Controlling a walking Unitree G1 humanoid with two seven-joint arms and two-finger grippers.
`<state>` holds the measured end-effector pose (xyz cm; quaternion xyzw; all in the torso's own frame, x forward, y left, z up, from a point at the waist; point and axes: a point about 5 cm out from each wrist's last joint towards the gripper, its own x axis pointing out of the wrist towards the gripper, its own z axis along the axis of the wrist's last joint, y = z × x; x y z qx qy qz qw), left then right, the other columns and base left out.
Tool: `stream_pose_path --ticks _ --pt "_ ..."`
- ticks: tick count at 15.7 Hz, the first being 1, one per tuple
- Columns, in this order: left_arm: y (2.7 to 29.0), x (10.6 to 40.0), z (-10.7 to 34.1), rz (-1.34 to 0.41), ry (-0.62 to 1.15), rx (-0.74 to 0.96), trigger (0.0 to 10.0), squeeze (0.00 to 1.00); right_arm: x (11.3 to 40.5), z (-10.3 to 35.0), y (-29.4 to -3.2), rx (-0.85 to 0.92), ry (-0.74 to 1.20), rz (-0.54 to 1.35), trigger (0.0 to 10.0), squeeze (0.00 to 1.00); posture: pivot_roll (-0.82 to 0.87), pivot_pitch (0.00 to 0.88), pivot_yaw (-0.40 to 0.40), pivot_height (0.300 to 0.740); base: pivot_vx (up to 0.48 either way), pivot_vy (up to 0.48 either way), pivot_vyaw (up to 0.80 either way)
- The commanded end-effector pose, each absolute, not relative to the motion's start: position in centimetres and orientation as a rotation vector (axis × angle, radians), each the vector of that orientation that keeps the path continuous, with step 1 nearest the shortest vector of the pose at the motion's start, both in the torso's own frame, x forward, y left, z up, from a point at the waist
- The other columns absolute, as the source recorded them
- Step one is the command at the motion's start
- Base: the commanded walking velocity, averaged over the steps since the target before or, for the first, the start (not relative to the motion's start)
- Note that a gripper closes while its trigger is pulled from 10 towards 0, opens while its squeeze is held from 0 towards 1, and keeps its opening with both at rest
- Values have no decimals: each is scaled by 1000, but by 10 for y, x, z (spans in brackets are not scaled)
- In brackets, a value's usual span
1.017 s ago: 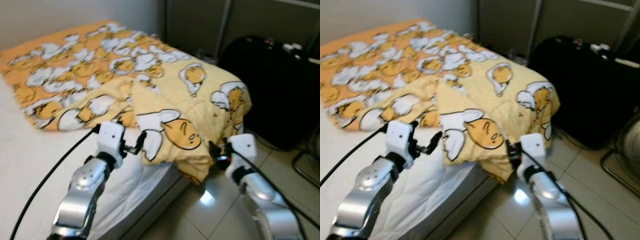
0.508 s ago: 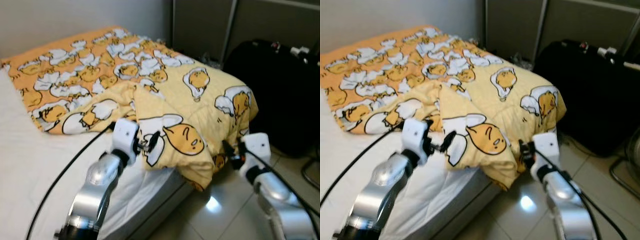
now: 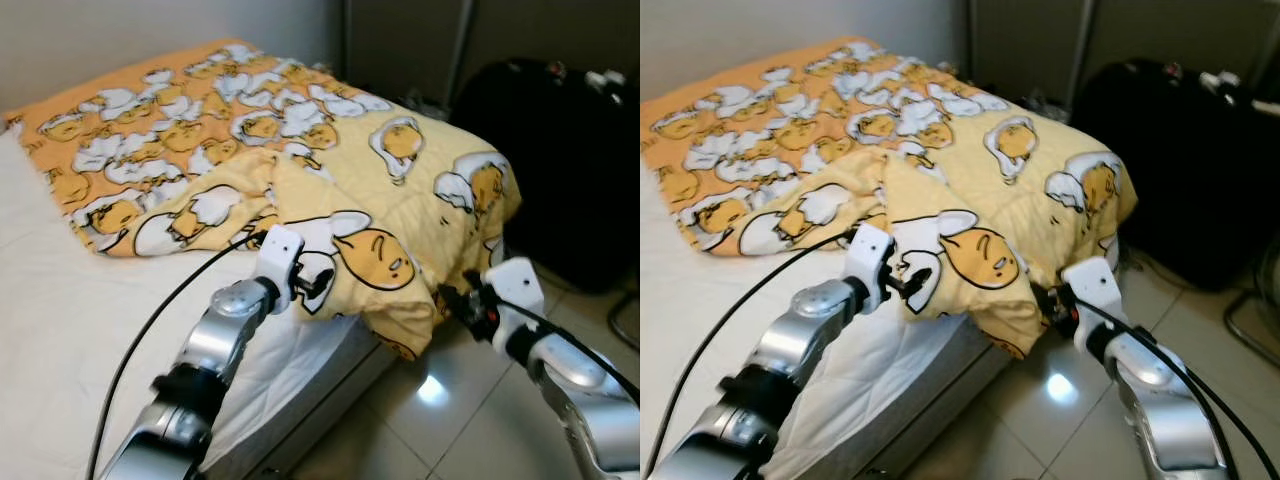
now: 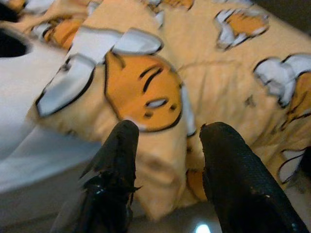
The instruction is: Clean up the room
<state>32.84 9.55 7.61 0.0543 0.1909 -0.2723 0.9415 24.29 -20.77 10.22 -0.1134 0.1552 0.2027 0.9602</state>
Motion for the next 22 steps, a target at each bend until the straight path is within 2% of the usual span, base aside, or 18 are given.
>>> stream_pose_path --ticks 1,5,7,8,11,12,13,14,15,16,22 --pt "98 332 67 -547 441 105 10000 1000 238 106 -202 -213 321 506 10000 1000 -117 124 125 740 0 0 0" --pt "104 339 51 -447 536 125 10000 1000 214 102 -183 -212 368 766 10000 1000 -124 169 132 740 0 0 0" --pt "109 340 48 -399 552 131 10000 1000 209 101 -176 -214 354 817 10000 1000 -121 179 134 740 0 0 0" --pt "111 340 45 -384 564 124 10000 1000 211 100 -174 -240 335 805 10000 0 -109 199 132 740 0 0 0" --pt "109 340 43 -376 551 94 10000 1000 210 102 -169 -233 320 822 10000 0 -111 216 128 740 0 0 0" --pt "106 339 42 -386 552 82 10000 808 209 103 -167 -229 317 826 10000 0 -114 222 130 740 0 0 0" --pt "105 338 41 -390 555 83 10000 808 209 104 -167 -229 316 827 10000 0 -116 223 131 740 0 0 0" --pt "103 337 40 -395 555 93 10000 0 208 104 -167 -230 313 828 10000 0 -122 229 133 740 0 0 0" --pt "102 336 38 -396 557 101 8431 0 206 104 -167 -228 312 824 10000 0 -130 236 135 740 0 0 0" --pt "99 335 37 -397 552 107 0 0 200 104 -167 -223 317 818 10000 0 -142 253 143 740 0 0 0" --pt "91 338 43 -430 510 62 0 0 194 103 -169 -214 332 792 10000 0 -152 252 151 740 0 0 0"
